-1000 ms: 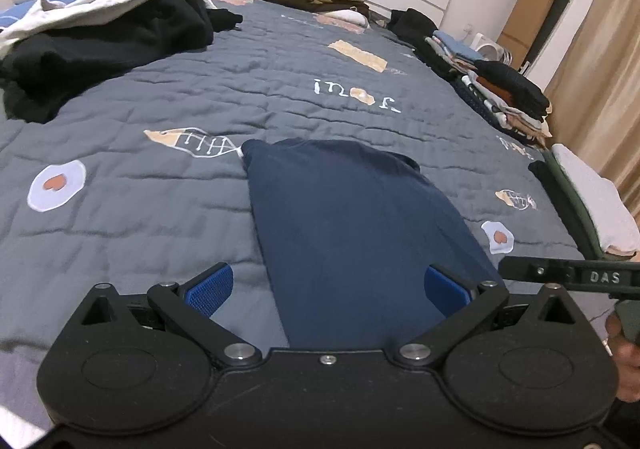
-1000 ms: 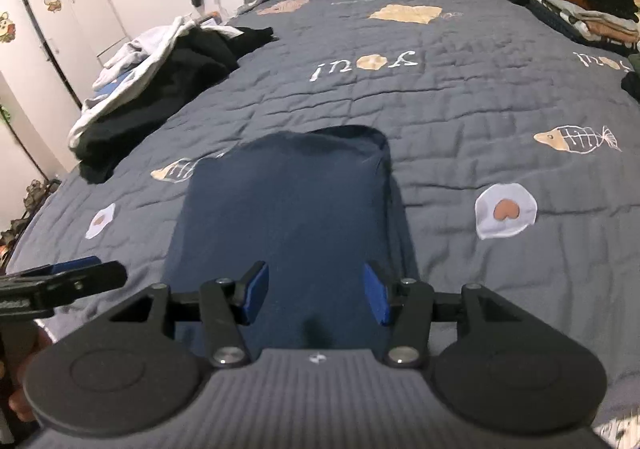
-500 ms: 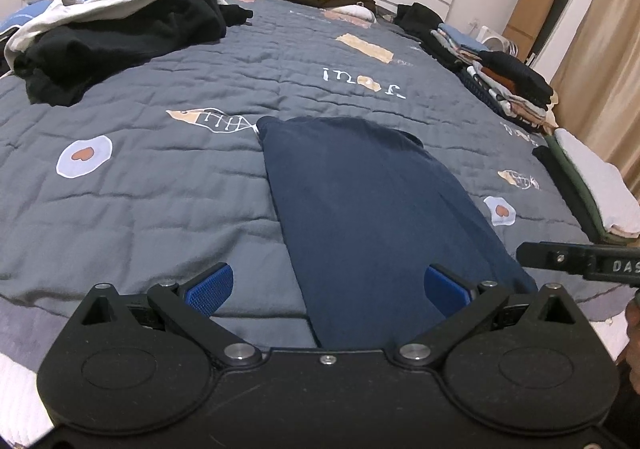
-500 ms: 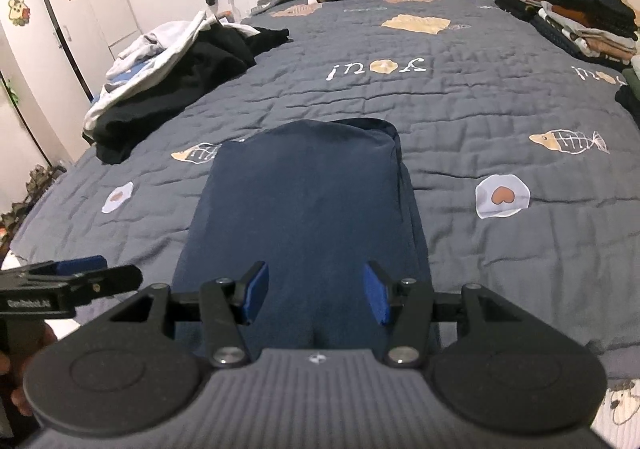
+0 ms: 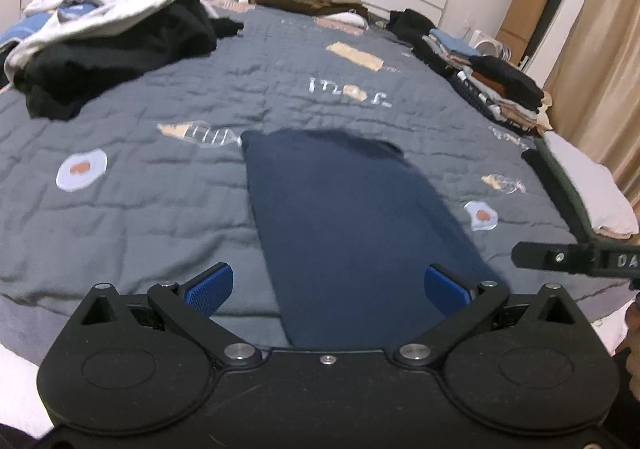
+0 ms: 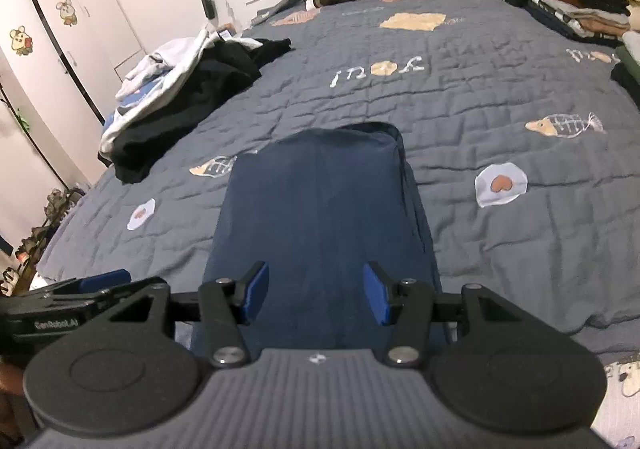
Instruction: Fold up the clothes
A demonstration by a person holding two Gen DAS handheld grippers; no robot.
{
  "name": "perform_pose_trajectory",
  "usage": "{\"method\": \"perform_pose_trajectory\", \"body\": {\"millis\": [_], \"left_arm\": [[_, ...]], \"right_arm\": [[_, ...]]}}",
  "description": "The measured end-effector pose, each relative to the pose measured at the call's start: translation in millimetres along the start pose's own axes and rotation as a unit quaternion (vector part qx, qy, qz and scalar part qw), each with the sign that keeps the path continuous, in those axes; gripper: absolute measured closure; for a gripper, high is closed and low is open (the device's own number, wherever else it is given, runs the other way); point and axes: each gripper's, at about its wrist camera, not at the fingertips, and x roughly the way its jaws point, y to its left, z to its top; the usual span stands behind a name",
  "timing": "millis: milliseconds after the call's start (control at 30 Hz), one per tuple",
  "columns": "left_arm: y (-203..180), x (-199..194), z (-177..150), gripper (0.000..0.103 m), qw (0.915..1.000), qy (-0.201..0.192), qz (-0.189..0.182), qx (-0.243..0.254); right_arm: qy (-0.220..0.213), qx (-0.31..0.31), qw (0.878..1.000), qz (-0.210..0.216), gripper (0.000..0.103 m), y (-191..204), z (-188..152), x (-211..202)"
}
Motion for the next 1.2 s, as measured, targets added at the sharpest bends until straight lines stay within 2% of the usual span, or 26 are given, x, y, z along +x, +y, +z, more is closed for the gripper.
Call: {"method": "perform_pose_trajectory", "body": {"millis": [333,500,700,1200], "left_arm": [[-16.3,-51.9,36.6,0.0,0.9995,-0.006,0.026,0.017],[-23.7,-70.8,42.5,0.0,0.9991,0.001,0.028,0.032],[-30.0,-90.4,48.5,0.0,0.9981,0.011,0.031,0.051],[-43.0,-106.1,61.5,0.0,0.9978,-0.005,0.02,0.062]], "right_arm": [[0.002,-0.017,1.0,-0.007,0.051,8.3,20.8,-37.7],[0.008,-0.019,1.0,0.012,0.051,11.8,27.4,-52.2],[0.016,-0.028,0.999,0.013,0.051,19.0,36.2,-65.6],[0.011,-0.04,0.999,0.008,0.051,33.7,49.1,-90.4]]}}
